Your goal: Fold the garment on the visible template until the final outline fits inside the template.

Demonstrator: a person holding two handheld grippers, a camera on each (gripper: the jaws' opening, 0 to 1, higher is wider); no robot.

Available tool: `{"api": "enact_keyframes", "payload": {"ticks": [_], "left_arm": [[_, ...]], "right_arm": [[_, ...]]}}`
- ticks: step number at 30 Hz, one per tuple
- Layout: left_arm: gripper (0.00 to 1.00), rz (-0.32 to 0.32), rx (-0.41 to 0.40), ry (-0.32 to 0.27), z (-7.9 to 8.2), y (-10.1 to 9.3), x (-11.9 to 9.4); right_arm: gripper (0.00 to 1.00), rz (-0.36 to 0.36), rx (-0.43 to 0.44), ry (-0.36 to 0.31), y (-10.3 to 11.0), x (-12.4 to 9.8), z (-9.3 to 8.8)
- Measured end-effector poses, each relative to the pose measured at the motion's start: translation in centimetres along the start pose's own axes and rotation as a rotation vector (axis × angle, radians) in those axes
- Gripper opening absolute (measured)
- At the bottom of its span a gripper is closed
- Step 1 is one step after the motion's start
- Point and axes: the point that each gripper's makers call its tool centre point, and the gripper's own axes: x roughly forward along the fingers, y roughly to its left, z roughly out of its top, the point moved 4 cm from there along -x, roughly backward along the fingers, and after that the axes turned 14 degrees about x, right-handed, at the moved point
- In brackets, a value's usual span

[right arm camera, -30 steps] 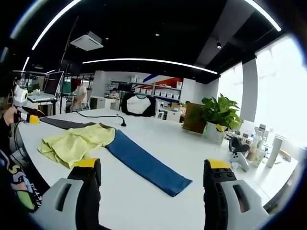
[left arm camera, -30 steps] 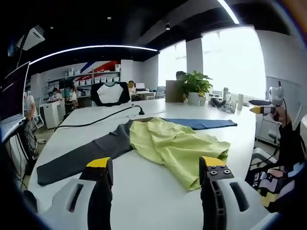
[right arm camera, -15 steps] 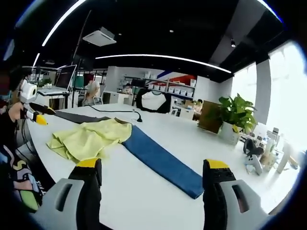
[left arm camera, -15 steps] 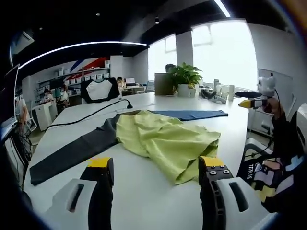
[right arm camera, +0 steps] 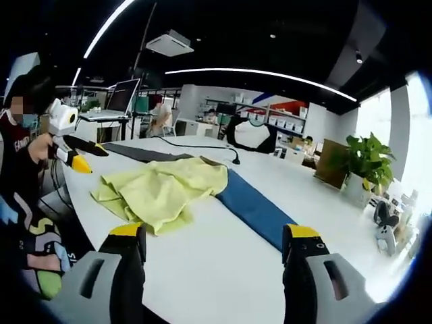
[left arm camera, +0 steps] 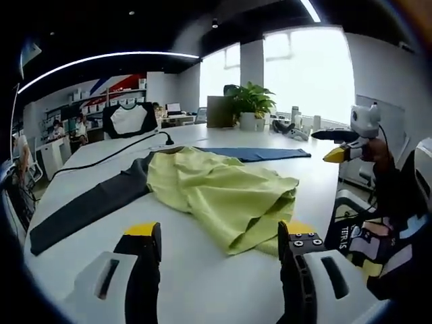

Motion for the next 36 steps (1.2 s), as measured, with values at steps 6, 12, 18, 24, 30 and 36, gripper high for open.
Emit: {"api": "enact_keyframes", "payload": {"ticks": [6, 12, 18, 24, 30, 36], "left_arm": [[0.74, -0.008, 0.005, 0.01, -0.2, -0.4, -0.1], [0.71, -0.048, 0.009, 0.019, -0.7, -1.5, 0.5], [0.7, -0.067, -0.001, 0.023, -1.0, -2.0, 0.8], [0.66, -0.076, -0.012, 0.02, -1.2, -2.2, 0.8], [0.63, -0.09, -0.016, 0.012, -1.2, -2.5, 0.9], [0.62, -0.091, -0.026, 0.014, -1.4, -2.5, 1.0]], "right_arm": [[0.8, 0.059, -0.02, 0.038, 2.0, 0.9, -1.0], [0.73, 0.073, -0.03, 0.063, 2.8, 1.5, -1.5], [0.66, 0.112, -0.057, 0.077, 4.6, 2.7, -1.9], [0.57, 0.157, -0.077, 0.097, 6.6, 4.6, -2.3], [0.47, 0.145, -0.123, 0.11, 7.0, 5.7, -2.5], [0.33, 0.145, -0.162, 0.134, 7.6, 6.7, -3.0]]}}
